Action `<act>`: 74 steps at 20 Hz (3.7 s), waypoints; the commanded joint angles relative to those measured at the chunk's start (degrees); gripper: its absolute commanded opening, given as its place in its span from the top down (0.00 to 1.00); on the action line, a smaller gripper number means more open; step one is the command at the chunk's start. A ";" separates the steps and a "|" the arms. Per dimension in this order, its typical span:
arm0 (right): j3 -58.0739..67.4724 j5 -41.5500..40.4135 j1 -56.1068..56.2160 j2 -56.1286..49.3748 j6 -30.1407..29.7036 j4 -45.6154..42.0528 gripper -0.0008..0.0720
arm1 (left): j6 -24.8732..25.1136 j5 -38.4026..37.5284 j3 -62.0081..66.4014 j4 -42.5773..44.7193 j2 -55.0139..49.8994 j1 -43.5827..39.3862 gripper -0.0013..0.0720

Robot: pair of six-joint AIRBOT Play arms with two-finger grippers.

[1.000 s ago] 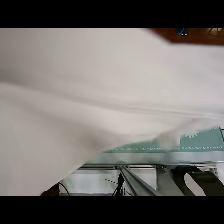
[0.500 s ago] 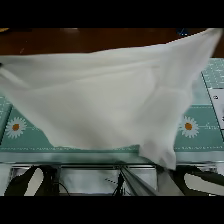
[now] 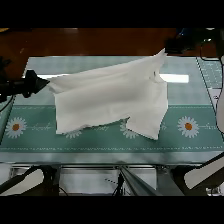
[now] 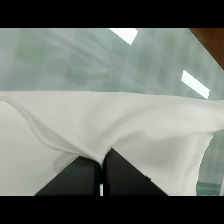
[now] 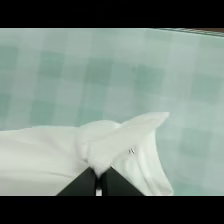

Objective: Fold the shirts.

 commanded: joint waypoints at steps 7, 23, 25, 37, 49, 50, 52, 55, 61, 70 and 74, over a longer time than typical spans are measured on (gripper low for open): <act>-1.27 6.64 -1.46 -2.10 -1.18 2.29 0.37 | 6.86 -9.11 1.11 -8.41 -11.85 2.82 0.43; -21.70 20.41 -21.24 12.68 -8.04 6.64 0.33 | -0.13 -23.50 -22.08 20.96 3.82 18.67 0.15; -21.70 18.82 -21.24 12.68 -8.46 7.37 0.33 | -0.35 -20.24 -23.74 20.92 3.67 17.84 0.16; -21.70 18.29 -21.18 12.74 -8.74 9.66 0.34 | -2.51 -5.95 -24.90 9.53 -5.51 1.16 0.29; -45.22 16.46 -31.19 14.47 -13.27 14.73 0.28 | 3.04 -11.43 -24.76 9.44 -6.64 1.16 0.95; -48.87 13.29 -31.19 14.47 -13.79 17.46 0.28 | 4.07 -11.80 -24.76 9.11 -6.64 1.16 0.95; -54.49 7.54 -30.40 14.47 -16.65 25.20 0.29 | 4.48 -12.11 -24.76 9.03 -6.64 1.16 0.95; -58.29 0.17 -26.08 14.47 -17.09 24.92 0.29 | 4.48 -12.11 -24.76 8.59 -6.64 1.16 0.95; -59.80 -8.74 -17.35 13.75 -13.07 24.09 0.30 | 5.97 -12.15 -24.76 7.58 -6.64 1.16 0.95; -53.59 -4.72 -17.44 23.89 -15.93 23.98 0.95 | 17.11 -21.24 -16.09 -2.16 -3.06 1.16 0.95; -40.24 -6.25 -19.39 38.75 -20.72 38.03 0.95 | 16.06 -24.85 4.07 -5.05 10.43 1.16 0.95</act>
